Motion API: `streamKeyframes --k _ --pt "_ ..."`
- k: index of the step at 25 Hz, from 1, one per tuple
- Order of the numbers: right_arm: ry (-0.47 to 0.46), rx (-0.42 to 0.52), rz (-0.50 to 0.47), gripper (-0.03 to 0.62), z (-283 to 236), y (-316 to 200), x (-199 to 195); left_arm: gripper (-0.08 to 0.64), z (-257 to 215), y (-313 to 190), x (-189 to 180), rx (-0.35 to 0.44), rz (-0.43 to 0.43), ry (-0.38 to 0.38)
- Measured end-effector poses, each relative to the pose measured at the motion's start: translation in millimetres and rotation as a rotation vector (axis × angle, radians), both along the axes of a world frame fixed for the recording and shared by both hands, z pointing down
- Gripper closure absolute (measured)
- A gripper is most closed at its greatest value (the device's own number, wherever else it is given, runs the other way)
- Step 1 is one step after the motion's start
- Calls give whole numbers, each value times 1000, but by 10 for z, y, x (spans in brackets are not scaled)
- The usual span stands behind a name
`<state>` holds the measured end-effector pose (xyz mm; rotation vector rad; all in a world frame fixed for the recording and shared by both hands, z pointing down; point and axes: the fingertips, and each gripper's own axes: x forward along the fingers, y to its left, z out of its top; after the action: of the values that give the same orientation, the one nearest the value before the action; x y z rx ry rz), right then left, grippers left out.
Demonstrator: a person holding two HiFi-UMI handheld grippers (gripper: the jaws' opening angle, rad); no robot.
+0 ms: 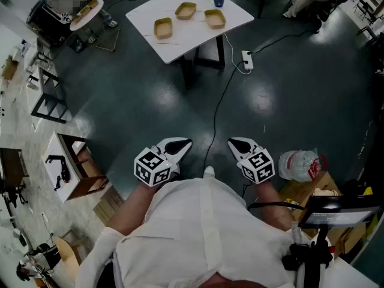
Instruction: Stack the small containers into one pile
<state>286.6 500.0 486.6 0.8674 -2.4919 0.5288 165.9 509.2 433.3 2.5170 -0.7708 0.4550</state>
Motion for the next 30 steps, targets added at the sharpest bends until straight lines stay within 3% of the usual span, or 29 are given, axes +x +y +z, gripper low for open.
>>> streamKeyframes --k 7,12,18,22,26,30 --pt "7 -1 -5 589 100 -309 -96 554 124 -289 -229 -8 -59 -2" --pt "24 -10 12 589 153 -729 -189 552 160 -756 -335 6 -41 19" --pt "23 -29 103 589 31 -1599 -230 552 102 -1731 -402 24 21 81" --pt "35 -17 145 589 -120 -2242 -282 552 -127 -2342 -462 82 67 102" --pt "32 5 187 588 -217 -2825 -436 552 -139 -2751 -767 86 84 98" --pt "43 4 198 588 -192 -3312 -609 552 -43 -3023 -1119 58 37 97"
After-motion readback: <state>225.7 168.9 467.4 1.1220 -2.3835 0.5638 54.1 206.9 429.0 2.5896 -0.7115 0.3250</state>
